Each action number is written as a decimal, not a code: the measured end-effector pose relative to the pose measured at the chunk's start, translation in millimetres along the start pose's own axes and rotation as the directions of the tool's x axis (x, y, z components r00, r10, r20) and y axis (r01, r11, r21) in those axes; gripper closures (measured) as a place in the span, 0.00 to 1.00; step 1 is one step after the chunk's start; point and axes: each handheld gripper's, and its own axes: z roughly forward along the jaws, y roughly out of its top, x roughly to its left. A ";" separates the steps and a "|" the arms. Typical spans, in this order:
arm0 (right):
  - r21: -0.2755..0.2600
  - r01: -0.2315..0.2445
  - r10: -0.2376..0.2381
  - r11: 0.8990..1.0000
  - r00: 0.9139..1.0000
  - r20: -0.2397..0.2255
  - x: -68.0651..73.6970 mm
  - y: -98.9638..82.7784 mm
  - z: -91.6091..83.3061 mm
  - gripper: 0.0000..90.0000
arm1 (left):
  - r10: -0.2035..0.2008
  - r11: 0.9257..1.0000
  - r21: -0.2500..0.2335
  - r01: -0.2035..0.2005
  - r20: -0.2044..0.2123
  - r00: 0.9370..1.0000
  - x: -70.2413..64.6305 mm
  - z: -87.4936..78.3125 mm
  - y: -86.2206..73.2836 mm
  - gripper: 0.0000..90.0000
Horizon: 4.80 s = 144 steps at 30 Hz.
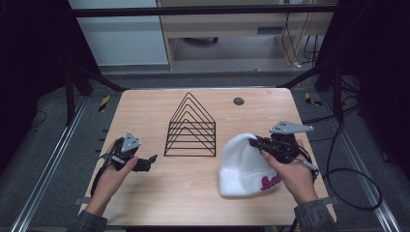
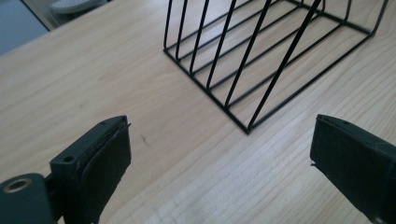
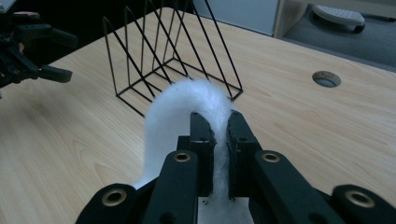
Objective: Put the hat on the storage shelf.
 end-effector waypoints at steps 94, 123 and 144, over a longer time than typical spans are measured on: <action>-0.235 0.173 -0.180 0.956 0.984 -0.006 66.9 221.7 -0.5 0.93 | 0.075 0.984 -0.176 -0.023 0.293 0.953 -28.0 7.6 168.7 0.15; -0.153 0.167 -0.158 0.974 0.985 0.069 39.4 218.8 30.4 0.93 | 0.015 0.981 -0.192 0.020 0.177 0.984 4.6 -27.2 159.6 0.94; -0.091 0.165 -0.158 0.982 0.984 0.080 24.2 212.2 76.9 0.93 | -0.043 0.985 -0.160 0.061 0.118 0.992 34.4 -7.7 144.9 0.94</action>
